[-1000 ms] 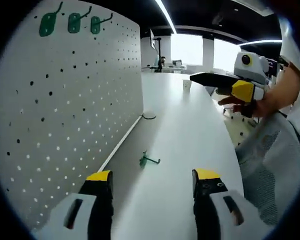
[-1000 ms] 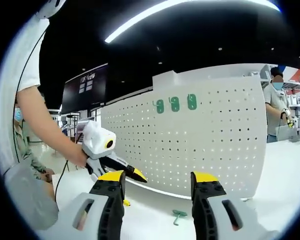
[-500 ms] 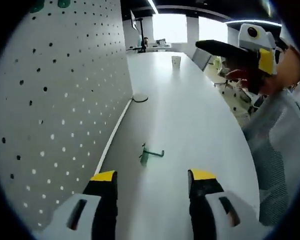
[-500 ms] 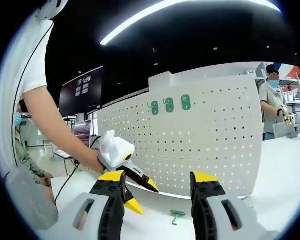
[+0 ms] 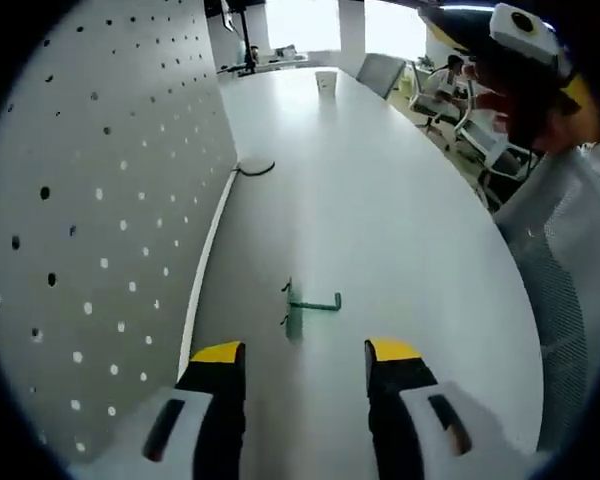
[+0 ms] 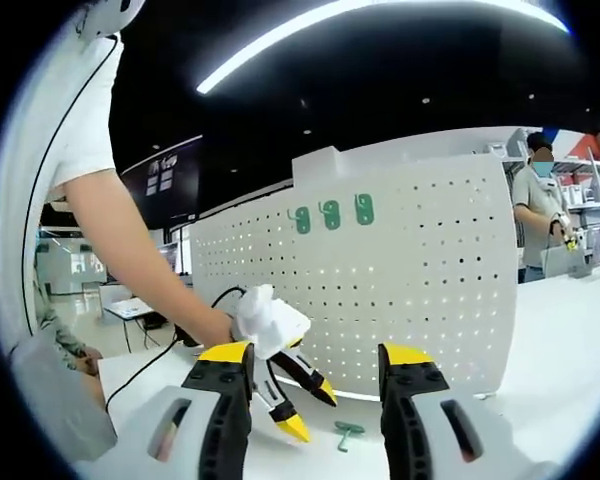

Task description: Insert the hook assembly into the mounting plate slot until the hook locks in place.

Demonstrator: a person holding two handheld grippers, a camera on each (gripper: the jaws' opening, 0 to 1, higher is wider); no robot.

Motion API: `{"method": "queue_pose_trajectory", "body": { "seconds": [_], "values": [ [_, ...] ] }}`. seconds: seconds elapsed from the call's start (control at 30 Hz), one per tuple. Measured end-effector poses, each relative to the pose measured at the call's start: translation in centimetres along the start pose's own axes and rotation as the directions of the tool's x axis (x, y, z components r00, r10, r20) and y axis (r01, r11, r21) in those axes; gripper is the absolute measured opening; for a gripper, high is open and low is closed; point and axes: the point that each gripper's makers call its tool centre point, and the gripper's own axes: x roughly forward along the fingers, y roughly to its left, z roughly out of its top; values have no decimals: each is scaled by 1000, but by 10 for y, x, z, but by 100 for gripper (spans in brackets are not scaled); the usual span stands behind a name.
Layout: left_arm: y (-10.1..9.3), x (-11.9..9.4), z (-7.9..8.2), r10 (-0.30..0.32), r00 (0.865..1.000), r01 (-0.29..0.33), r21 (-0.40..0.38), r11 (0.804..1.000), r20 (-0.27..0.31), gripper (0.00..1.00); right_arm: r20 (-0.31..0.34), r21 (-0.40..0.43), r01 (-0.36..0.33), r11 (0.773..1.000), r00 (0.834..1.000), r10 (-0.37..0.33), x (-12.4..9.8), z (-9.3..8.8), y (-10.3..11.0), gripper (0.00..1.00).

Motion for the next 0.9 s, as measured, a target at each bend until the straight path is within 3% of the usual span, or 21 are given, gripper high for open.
{"method": "queue_pose_trajectory", "body": {
  "seconds": [0.3,0.47,0.63,0.9],
  "values": [
    [3,21,-4,-40,996,41,5,999,-78,46,14,13,15,1000,1000,-16,-2,2,-5,47],
    [5,23,1,-58,996,57,-19,998,-66,42,13,25,25,999,1000,-25,-2,1,-8,46],
    [4,23,1,-69,995,70,10,997,-76,37,14,26,29,999,999,-29,-2,1,-9,45],
    [8,23,2,-34,996,36,24,999,-79,15,-7,27,42,999,999,-42,-3,-4,-12,43]
  ]
}}
